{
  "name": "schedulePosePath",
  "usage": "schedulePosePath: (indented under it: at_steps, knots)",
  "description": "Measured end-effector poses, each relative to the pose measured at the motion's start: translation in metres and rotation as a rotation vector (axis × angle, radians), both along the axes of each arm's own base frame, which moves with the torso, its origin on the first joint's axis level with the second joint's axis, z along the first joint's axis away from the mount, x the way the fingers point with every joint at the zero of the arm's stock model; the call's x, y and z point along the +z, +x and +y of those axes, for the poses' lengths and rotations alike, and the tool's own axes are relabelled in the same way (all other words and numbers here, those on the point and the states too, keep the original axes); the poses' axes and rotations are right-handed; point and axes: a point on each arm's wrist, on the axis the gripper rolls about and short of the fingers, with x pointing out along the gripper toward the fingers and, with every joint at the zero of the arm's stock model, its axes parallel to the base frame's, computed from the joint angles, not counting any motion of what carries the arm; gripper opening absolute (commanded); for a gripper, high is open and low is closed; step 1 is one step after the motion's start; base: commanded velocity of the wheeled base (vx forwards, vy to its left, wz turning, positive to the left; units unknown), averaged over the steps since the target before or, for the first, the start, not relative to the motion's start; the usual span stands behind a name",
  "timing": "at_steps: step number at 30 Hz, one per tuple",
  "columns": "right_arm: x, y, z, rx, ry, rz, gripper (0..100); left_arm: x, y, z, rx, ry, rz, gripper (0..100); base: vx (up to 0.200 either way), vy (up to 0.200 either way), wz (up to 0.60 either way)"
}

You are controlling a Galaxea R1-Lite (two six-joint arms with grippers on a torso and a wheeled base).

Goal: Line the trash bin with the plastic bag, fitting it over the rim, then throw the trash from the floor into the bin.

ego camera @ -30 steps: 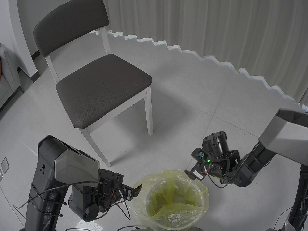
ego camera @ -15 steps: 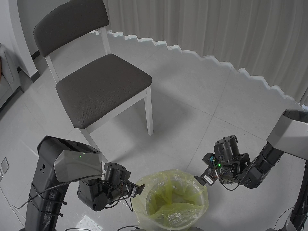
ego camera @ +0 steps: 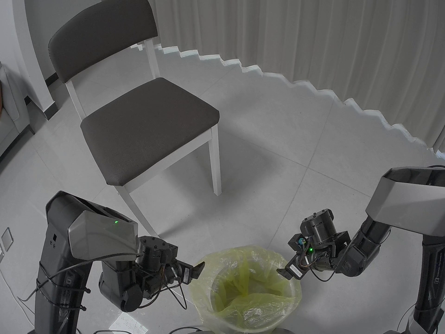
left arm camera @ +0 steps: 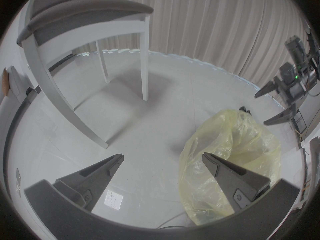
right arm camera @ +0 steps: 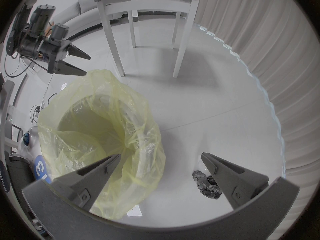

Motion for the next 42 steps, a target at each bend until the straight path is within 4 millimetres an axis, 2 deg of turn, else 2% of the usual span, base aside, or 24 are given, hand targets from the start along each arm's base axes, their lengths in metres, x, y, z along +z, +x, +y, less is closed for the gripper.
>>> schedulePosePath:
  at_steps: [10, 27, 28, 42]
  knots:
    - [-0.022, 0.019, 0.020, 0.019, -0.022, 0.072, 100, 0.007, -0.018, 0.011, 0.004, -0.027, -0.039, 100, 0.000, 0.000, 0.00]
    - [-0.029, 0.049, 0.035, 0.019, -0.082, 0.175, 100, 0.009, -0.023, 0.016, 0.011, -0.028, -0.041, 100, 0.000, 0.000, 0.00]
    - [-0.030, 0.050, 0.035, 0.022, -0.082, 0.175, 0, 0.009, -0.024, 0.015, 0.010, -0.028, -0.040, 100, 0.000, 0.000, 0.00]
    - [-0.034, 0.052, 0.038, 0.056, -0.077, 0.221, 0, 0.008, -0.024, 0.014, 0.008, -0.032, -0.035, 100, 0.000, 0.000, 0.00]
